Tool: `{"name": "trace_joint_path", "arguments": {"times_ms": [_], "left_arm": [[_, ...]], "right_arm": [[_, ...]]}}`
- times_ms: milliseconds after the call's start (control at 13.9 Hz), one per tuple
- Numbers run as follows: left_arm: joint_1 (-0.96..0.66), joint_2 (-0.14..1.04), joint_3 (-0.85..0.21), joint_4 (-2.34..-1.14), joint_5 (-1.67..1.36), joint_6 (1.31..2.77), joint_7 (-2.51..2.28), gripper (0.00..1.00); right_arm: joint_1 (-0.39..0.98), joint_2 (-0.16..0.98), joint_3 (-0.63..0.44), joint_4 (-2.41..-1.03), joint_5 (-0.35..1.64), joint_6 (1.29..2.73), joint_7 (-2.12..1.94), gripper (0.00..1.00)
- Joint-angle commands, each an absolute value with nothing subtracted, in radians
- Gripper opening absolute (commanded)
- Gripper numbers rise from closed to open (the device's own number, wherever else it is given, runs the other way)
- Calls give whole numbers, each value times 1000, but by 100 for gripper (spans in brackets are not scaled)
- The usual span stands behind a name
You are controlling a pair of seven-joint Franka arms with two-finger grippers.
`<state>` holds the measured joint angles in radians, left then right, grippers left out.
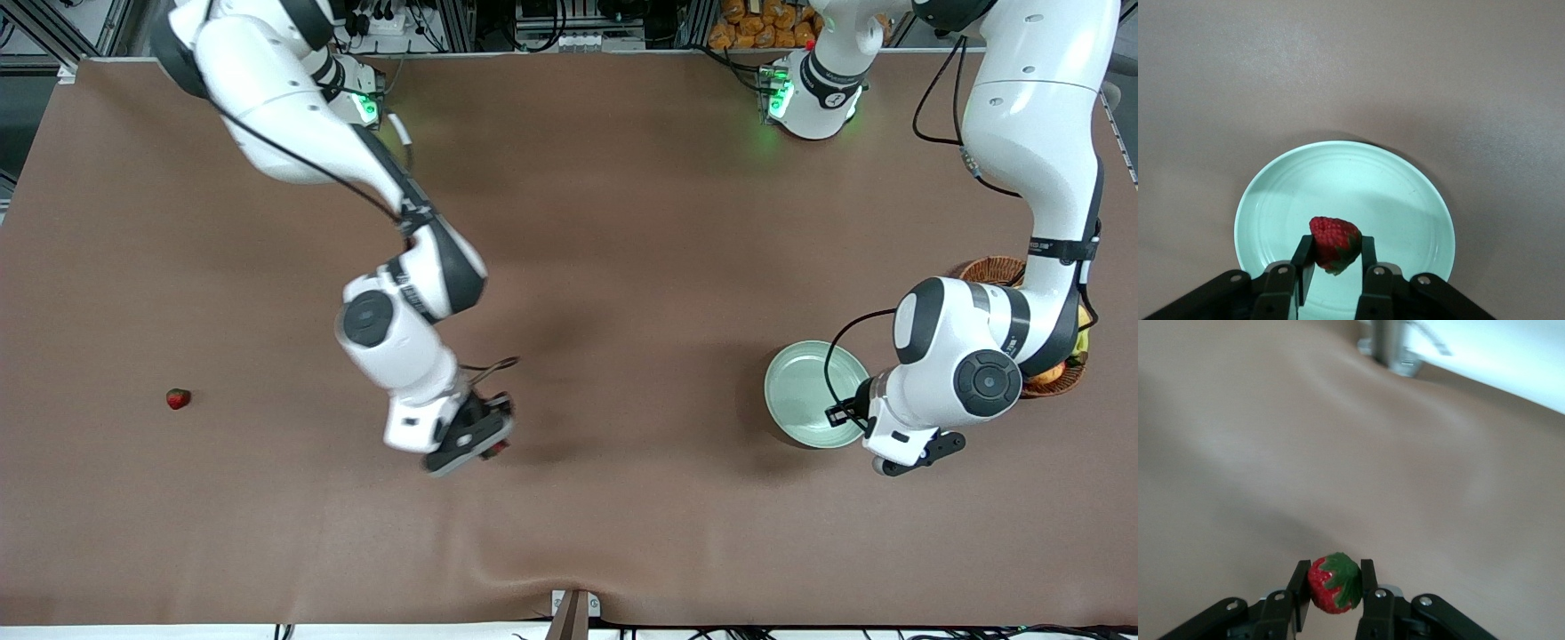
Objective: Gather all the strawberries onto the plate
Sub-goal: 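Drop the strawberry onto the plate with the left gripper while the right gripper carries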
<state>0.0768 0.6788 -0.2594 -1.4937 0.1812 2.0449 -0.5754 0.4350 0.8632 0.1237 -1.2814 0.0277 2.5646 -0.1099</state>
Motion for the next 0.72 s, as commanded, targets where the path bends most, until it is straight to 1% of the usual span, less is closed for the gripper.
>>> {"name": "trace_joint_path", "arguments": {"times_ms": [0,216,361,649], "left_arm": [[83,664,-267,-1520,199,2033,-575,0],[86,698,-264,-1529,207,2037,-574,0],[107,699,-264,-1564,209,2045,-571,0],[109,712,-262,-1578,209,2046,-571,0]], "right_arm": [[509,916,114,-1258,38,2641,-107,0],[584,963,110,-1207,35,2646,-110,0],[623,994,104,-1186,34,2654,-110,0],[681,1000,106,-1203,32,2649,-107,0]]}}
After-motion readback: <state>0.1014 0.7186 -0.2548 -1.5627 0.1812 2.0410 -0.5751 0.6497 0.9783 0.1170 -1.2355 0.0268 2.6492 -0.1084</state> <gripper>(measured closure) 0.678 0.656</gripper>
